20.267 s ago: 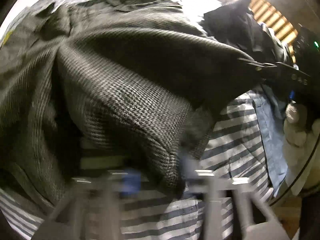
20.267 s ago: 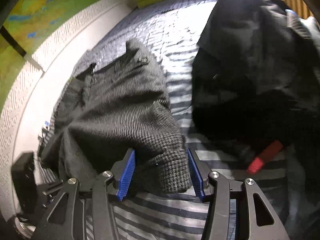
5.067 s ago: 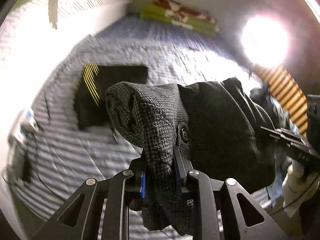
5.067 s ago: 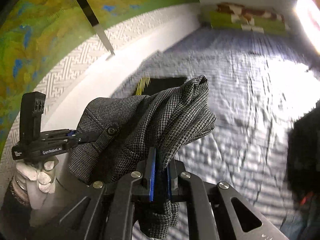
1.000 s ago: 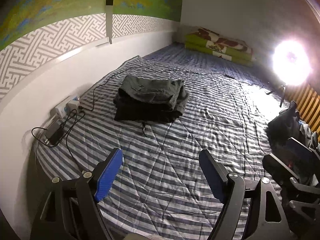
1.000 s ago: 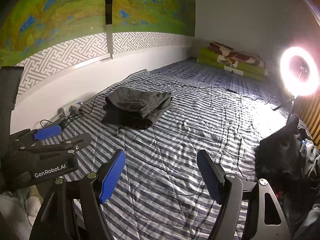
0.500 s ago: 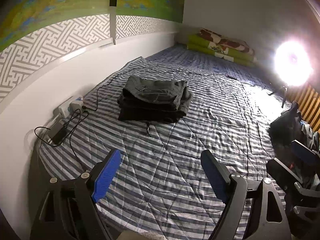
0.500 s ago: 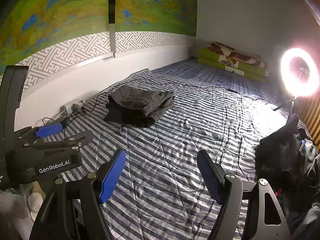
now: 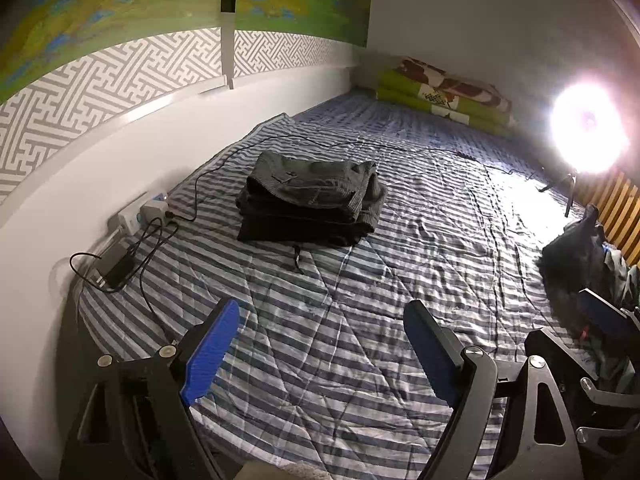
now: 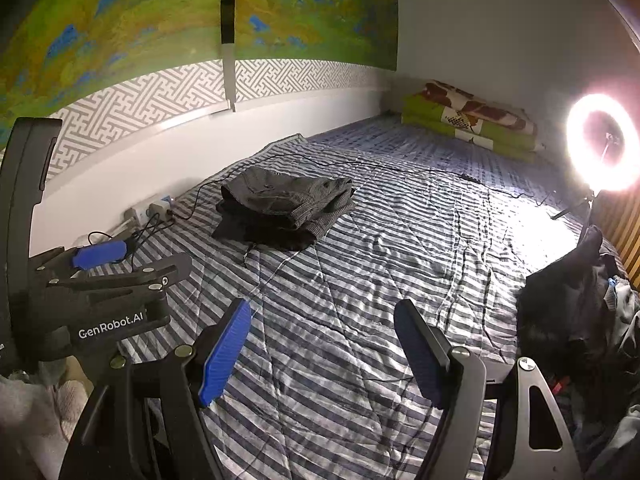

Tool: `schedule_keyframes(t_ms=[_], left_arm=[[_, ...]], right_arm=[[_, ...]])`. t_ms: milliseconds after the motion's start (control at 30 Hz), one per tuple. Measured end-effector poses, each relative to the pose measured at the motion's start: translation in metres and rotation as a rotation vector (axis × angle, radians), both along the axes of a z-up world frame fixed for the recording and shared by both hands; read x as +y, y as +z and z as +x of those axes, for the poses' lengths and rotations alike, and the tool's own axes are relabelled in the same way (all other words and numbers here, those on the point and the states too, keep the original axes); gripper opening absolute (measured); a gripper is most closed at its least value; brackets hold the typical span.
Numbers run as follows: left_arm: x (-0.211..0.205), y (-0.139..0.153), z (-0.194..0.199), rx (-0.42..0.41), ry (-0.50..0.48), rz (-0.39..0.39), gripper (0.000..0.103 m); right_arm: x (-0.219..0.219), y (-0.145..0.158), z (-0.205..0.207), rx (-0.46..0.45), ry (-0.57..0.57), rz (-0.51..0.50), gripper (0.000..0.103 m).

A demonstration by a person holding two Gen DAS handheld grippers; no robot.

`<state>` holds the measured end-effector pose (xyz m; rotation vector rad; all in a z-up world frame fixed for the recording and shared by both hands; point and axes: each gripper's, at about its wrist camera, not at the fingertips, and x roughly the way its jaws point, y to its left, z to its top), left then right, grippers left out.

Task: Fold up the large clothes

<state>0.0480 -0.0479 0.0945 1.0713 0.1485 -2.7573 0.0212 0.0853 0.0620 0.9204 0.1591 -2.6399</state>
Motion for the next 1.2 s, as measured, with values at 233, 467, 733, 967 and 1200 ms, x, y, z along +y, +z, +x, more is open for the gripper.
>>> schedule_keyframes(t_ms=[233, 467, 733, 967, 1200], left_arm=[[-0.0001, -0.001, -0.0023, -0.007, 0.002, -0.001, 0.087], [0.0006, -0.0011, -0.0038, -0.007, -0.005, -0.004, 0.088], [0.0008, -0.0012, -0.0035, -0.007, -0.002, -0.004, 0.088], [0.0006, -0.0015, -0.0032, -0.006, -0.001, -0.003, 0.089], [0.0, -0.0023, -0.0026, -0.008, -0.005, -0.002, 0.089]], right_arm=[[0.001, -0.0003, 0.0004, 0.003, -0.002, -0.001, 0.07], [0.0009, -0.0006, 0.0006, -0.001, -0.002, -0.002, 0.071], [0.0007, -0.0007, 0.0004, -0.001, -0.002, -0.003, 0.071], [0.0002, -0.0008, -0.0005, 0.001, -0.005, 0.0, 0.071], [0.0, 0.0001, -0.0006, 0.004, -0.019, 0.0, 0.071]])
